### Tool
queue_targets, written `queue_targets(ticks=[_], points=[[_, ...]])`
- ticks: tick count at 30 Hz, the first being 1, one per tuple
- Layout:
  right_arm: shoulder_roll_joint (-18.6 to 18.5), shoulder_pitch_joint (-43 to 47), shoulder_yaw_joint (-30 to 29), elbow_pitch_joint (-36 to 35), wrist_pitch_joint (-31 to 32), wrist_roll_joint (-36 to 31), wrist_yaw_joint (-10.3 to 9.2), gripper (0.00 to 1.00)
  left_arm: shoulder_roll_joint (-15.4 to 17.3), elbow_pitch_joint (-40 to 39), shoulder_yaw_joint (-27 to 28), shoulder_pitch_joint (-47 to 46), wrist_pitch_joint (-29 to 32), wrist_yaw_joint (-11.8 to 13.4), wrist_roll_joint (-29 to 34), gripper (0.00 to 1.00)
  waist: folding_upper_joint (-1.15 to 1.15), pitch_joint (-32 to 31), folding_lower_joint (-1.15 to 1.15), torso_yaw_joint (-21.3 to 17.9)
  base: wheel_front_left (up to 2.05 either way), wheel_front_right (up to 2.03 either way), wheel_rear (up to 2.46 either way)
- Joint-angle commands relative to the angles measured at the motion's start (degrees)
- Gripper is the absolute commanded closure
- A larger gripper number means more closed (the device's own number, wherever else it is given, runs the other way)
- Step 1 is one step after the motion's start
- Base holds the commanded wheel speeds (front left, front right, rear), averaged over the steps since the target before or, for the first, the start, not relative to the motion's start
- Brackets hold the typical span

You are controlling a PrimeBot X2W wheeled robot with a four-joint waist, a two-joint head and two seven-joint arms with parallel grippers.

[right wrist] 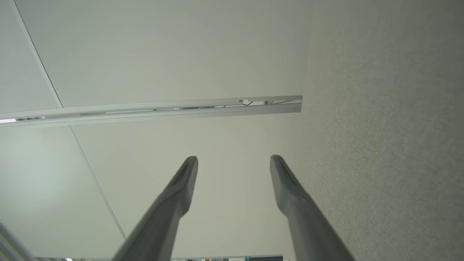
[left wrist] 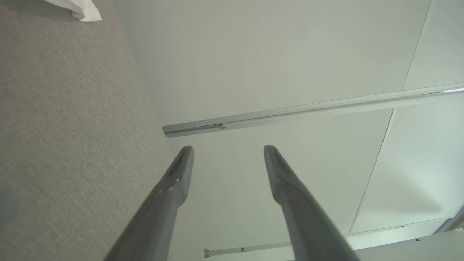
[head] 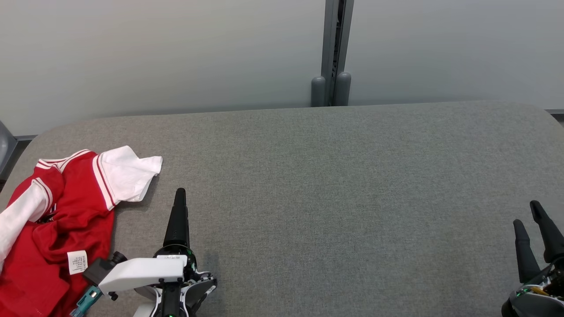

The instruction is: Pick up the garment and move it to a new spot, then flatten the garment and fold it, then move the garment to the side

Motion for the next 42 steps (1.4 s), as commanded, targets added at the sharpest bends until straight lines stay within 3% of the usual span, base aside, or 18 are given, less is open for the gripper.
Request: queue_targets(ticks=[1,18,25,37,42], points=[[-0.48,-1.15,0.37,-1.46,-0.77,-1.66,0.13,0.0,0.08,-1.36,0.76,-0.57,0.06,-0.46,1.43,0.0,0.0,0.02,0.0,0.03,0.0,0.0,0.0],[1.31,-1.88,6.67,-4.81,-5.41,-18.95,0.19,0.0,0.14,-3.1,4.3,0.3,0.1,-1.01,18.81,0.0,0.0,0.19,0.0,0.19,0.0,0.0,0.0],[1.07,-2.32,8.31,-6.06,-6.83,-30.49,0.22,0.0,0.15,-2.44,6.12,0.88,0.11,-1.05,27.04,0.0,0.0,0.08,0.0,0.21,0.0,0.0,0.0],[2.28,-1.55,9.15,-5.09,-9.13,-48.77,0.26,0.0,0.19,-4.74,7.03,1.76,0.13,1.68,50.79,0.0,0.0,-0.09,0.0,0.66,0.0,0.0,0.0],[2.43,-2.0,9.86,-4.29,-9.82,-55.41,0.27,0.0,0.2,-4.16,6.74,2.32,0.12,2.97,56.58,0.0,0.0,0.01,0.0,0.81,0.0,0.0,0.0]])
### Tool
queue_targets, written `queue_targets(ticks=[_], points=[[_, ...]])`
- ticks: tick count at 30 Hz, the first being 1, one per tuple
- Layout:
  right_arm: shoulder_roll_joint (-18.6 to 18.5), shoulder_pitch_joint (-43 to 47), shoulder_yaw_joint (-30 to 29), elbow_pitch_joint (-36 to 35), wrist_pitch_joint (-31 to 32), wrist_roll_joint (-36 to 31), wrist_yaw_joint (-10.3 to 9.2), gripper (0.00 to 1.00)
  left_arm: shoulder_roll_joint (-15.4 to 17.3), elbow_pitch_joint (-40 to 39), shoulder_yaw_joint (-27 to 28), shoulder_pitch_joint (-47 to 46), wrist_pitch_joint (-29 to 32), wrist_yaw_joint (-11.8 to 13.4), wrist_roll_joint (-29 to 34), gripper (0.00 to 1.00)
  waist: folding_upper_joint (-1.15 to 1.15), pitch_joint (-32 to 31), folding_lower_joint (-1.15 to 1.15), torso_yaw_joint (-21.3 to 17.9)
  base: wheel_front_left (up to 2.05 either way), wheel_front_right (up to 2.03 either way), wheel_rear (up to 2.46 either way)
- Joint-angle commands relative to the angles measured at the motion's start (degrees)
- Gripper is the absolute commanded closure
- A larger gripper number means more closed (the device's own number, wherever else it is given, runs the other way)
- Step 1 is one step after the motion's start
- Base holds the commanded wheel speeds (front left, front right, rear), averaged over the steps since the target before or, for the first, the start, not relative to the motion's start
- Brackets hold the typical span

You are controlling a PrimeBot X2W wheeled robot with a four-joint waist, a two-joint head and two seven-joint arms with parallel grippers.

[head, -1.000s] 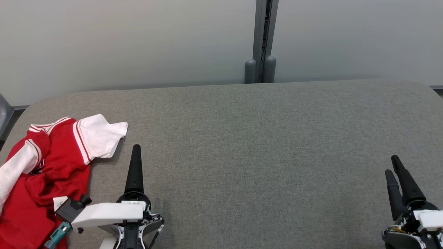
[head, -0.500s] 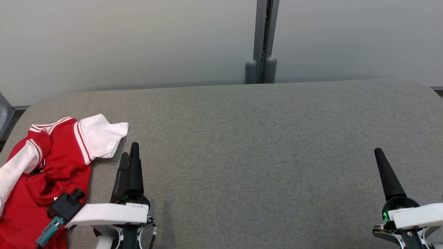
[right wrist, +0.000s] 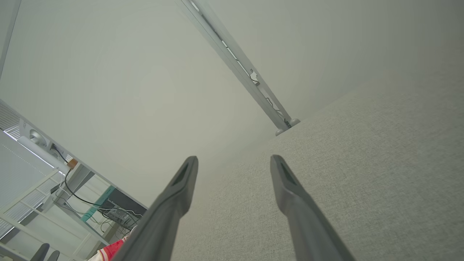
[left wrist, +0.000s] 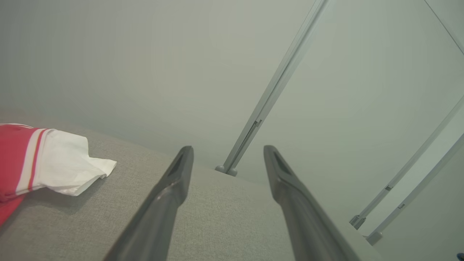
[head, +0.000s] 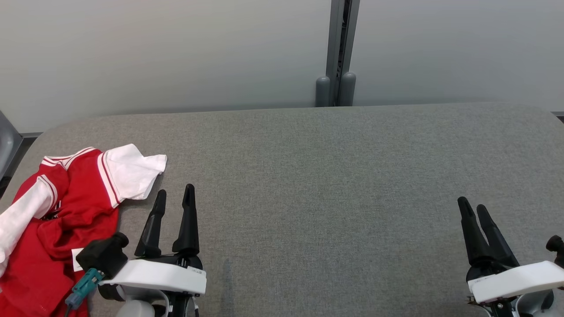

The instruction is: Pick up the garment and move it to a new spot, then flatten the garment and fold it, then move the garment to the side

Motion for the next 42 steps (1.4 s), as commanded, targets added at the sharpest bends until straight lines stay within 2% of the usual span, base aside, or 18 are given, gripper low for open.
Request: queue_targets(ticks=[1,15,22,42], points=[[-0.27,-0.97,0.15,-0.33,-0.53,-2.01,0.24,0.0,0.16,-0.23,0.17,0.09,0.04,0.49,1.81,0.0,0.0,0.03,0.0,0.01,0.0,0.0,0.0],[0.94,-2.29,2.38,3.97,-2.76,-15.36,0.28,0.0,0.21,5.59,1.08,-0.86,0.06,4.4,10.54,0.0,0.0,0.22,0.0,-0.17,0.0,0.0,0.0],[1.61,-2.85,3.1,4.33,-3.8,-19.84,0.31,0.0,0.22,8.13,1.91,-1.16,0.07,4.9,14.33,0.0,0.0,0.02,0.0,-0.2,0.0,0.0,0.0],[3.79,-2.13,3.53,2.65,-6.38,-29.19,0.33,0.0,0.27,6.42,3.53,0.25,0.11,5.34,24.14,0.0,0.0,-0.2,0.0,0.48,0.0,0.0,0.0]])
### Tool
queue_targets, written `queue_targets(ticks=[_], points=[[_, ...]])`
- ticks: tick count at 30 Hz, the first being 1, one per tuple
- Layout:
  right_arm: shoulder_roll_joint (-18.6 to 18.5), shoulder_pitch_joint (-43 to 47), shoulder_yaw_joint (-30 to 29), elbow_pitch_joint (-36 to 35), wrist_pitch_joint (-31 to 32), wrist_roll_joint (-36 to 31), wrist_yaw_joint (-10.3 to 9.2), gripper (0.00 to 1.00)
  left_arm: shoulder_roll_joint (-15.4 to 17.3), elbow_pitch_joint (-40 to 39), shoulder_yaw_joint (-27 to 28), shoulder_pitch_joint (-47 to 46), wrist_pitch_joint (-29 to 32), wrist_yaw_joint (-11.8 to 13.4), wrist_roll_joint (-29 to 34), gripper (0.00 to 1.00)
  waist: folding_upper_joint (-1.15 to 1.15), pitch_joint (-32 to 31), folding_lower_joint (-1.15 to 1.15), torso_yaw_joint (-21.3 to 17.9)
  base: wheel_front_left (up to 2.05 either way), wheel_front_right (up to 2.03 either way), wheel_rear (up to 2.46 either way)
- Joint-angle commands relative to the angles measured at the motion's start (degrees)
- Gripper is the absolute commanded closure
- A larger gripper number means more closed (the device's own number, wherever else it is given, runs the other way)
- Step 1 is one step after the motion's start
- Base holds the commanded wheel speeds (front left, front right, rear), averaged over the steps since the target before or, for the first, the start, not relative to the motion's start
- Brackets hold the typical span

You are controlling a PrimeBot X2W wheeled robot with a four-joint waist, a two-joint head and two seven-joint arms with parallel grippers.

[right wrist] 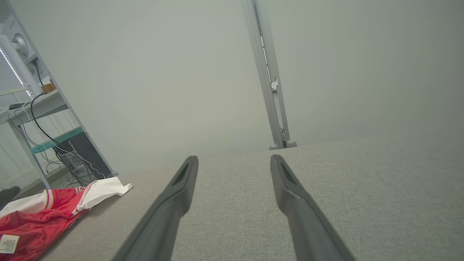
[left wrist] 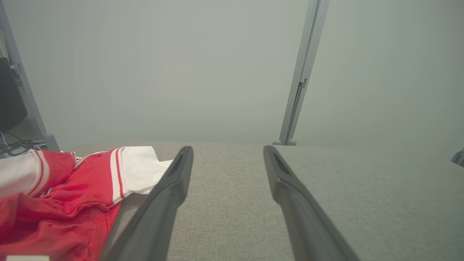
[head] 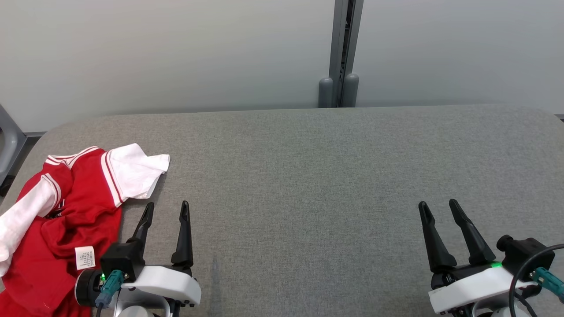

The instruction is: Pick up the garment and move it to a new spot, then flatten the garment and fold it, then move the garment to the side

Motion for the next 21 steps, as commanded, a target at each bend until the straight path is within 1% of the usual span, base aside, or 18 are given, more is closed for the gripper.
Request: queue_targets(ticks=[1,16,21], points=[[0.0,-0.27,0.1,-0.51,-0.67,-1.36,0.26,0.0,0.27,-0.09,0.43,0.33,0.1,0.33,1.3,0.0,0.0,0.07,0.0,0.03,0.0,0.0,0.0],[1.88,-0.47,-0.42,-0.28,-2.39,-8.88,0.29,0.0,0.29,0.17,1.52,0.32,0.12,1.08,7.4,0.0,0.0,0.41,0.0,0.26,0.0,0.0,0.0],[1.97,-0.48,-0.42,0.04,-2.37,-8.59,0.23,0.0,0.29,0.12,1.52,0.46,0.12,0.96,6.89,0.0,0.0,0.51,0.0,0.19,0.0,0.0,0.0]])
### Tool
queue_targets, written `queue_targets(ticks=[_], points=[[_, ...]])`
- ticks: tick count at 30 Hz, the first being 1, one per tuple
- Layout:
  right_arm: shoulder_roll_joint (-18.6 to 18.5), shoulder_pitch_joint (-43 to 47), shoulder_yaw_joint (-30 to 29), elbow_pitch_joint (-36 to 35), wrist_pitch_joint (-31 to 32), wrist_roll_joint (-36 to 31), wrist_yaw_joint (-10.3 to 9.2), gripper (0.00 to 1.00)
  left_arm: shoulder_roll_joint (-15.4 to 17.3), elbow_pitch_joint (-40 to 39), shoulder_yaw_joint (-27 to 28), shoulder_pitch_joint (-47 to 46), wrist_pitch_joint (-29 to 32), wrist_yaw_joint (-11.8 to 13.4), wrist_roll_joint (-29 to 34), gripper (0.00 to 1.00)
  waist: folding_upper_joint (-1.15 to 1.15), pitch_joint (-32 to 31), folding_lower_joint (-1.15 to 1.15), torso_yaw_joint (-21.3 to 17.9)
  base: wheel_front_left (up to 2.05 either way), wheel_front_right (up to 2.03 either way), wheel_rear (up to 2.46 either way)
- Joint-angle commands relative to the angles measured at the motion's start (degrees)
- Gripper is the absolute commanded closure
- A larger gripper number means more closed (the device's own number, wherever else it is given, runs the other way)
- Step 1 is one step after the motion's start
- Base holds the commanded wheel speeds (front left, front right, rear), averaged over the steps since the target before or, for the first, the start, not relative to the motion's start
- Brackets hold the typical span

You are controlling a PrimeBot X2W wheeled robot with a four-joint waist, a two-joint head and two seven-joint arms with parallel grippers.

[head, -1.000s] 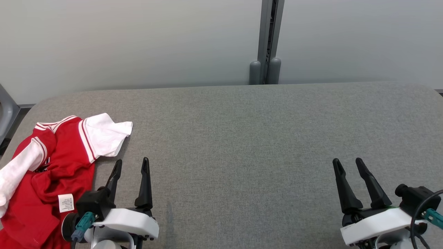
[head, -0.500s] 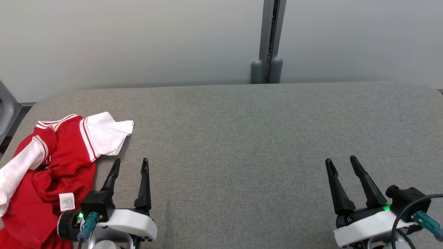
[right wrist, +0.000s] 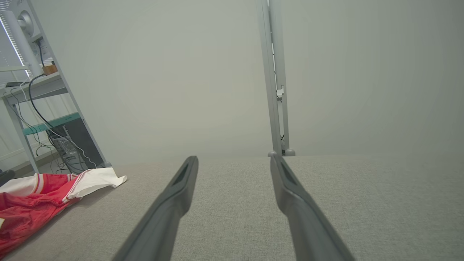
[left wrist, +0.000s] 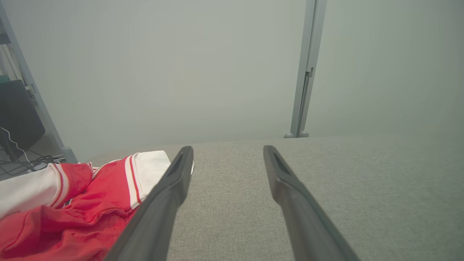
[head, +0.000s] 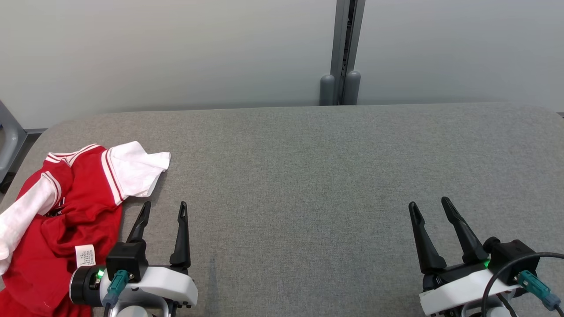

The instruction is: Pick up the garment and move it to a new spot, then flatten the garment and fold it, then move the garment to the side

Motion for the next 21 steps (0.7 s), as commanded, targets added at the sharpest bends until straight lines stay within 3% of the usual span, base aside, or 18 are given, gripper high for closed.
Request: queue_targets(ticks=[1,21], points=[[-0.17,-0.32,-0.23,0.06,-0.43,0.08,0.13,0.0,0.27,-0.07,0.21,0.46,0.11,0.15,-0.15,0.0,0.0,0.02,0.0,-0.02,0.0,0.0,0.0],[0.04,-0.26,-0.47,0.95,-0.43,-0.12,0.13,0.0,0.28,-0.2,-0.01,0.62,0.11,0.1,-0.85,0.0,0.0,-0.43,0.0,0.07,0.0,0.0,0.0]])
